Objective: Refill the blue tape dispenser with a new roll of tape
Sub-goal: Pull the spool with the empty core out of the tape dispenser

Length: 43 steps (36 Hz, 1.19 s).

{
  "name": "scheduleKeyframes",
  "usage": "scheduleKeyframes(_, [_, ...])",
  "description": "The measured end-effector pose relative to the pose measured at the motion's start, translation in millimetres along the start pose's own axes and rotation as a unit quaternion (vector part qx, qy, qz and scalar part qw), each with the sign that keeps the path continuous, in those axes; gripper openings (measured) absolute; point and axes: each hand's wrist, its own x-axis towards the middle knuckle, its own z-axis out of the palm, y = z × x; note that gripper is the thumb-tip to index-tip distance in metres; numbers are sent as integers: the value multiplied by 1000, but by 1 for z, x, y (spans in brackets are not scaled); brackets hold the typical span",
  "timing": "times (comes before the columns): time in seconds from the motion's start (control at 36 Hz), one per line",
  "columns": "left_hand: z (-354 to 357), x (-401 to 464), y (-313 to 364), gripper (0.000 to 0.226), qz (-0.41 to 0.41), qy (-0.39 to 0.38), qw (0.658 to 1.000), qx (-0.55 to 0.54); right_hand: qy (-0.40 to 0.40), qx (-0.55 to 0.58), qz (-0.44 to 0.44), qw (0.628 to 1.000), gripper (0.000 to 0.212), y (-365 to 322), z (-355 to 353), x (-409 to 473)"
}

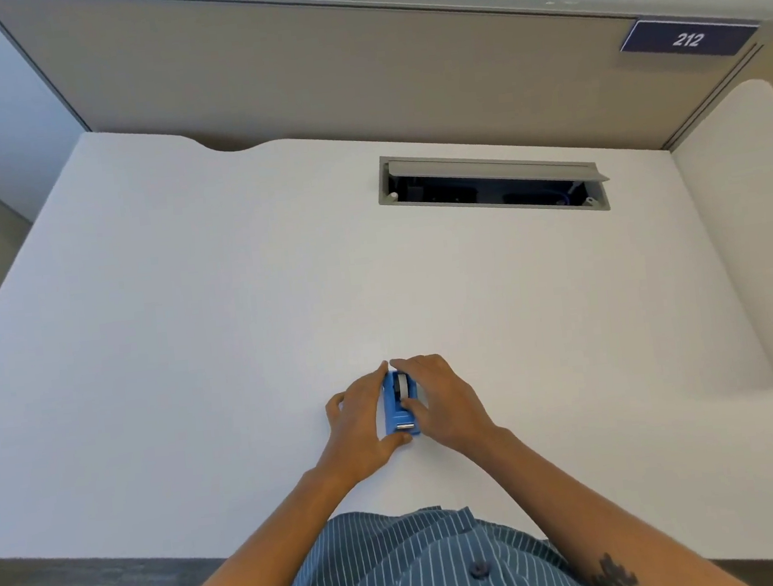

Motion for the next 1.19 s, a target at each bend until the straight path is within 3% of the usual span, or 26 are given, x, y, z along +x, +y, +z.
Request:
scheduleKeyframes(0.64, [2,1,-8,96,11,-5,1000,-1,25,-37,-53,998,54,-3,-7,-3])
scheduleKeyframes(0.92, [-3,-9,-7,106,18,-8,997,-71,71,34,-50,996,43,-12,-18,-5])
scheduleKeyframes(1.06, [-16,-15,10,91,22,22,985,-172,93,167,-21,981,43,-17,-26,-10])
scheduleKeyframes(1.19, [-21,-21,35,42,1,76,964,-255,96,322,60,940,44,-23,-29,-17])
